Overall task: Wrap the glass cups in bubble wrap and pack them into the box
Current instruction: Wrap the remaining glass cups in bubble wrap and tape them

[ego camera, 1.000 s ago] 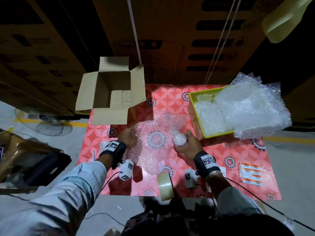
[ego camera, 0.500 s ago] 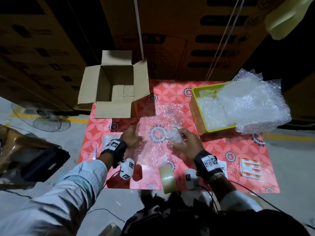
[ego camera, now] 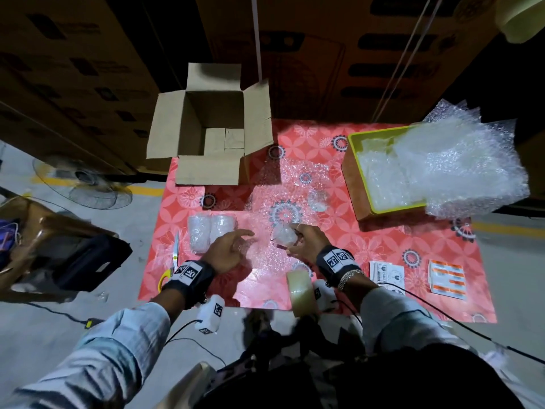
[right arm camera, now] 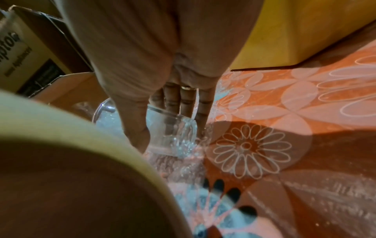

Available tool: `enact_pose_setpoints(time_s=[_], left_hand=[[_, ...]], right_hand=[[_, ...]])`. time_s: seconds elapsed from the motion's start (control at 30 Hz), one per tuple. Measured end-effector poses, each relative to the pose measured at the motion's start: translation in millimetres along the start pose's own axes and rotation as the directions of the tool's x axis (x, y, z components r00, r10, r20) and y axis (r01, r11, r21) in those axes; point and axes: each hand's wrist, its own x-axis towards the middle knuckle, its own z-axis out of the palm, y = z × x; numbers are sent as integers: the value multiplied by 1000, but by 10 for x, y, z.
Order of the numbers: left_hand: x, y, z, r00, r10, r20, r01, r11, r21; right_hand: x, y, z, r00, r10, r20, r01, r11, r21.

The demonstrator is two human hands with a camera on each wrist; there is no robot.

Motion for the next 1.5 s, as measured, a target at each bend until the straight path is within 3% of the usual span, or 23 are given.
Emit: enact_pose_setpoints(time_s=[0.17, 0.23, 0.37, 0.57, 0.67, 0.8, 0.83, 0.97, 1.13, 1.33, 1.5], left_hand=[[-86, -10, 137, 1000, -28, -3, 28, 999, 40], [-118, -19, 157, 1000, 26, -17, -24, 993, 114], [-57, 25, 206, 992, 37, -120, 8, 936, 351], [57, -3, 239, 952, 262, -157, -73, 694, 716], [110, -15, 264, 918, 394, -48, -182, 524, 832], [210, -108, 302, 874, 472, 116, -331, 405, 852], [233, -115, 301, 861, 496, 117, -357, 423, 833], [311, -97, 201, 842, 540, 22, -431, 646, 630], [412, 11, 84, 873, 487, -38, -437, 814, 383], [546, 41, 84, 882, 456, -123, -421, 877, 232], [762, 63, 68, 906, 414, -83, -399, 904, 154]], right_hand=[[-17, 33, 41, 999, 0, -34, 1, 999, 38], [-12, 37, 22, 1000, -1, -21, 2, 999, 34], [-42, 84, -22, 1000, -5, -28, 6, 1000, 26], [-71, 251, -46, 999, 18, -46, -16, 999, 45], [-83, 310, -20, 998, 16, -63, -12, 998, 57], [-91, 333, 19, 997, 10, -78, -4, 997, 79], [-89, 344, 23, 997, 12, -78, -6, 997, 82], [-135, 402, 19, 994, 14, -109, -5, 997, 76], [-272, 453, -46, 981, 26, -193, -5, 994, 107], [-413, 327, -175, 979, 16, -202, 28, 976, 216], [-286, 329, -144, 989, 19, -149, 19, 968, 251]])
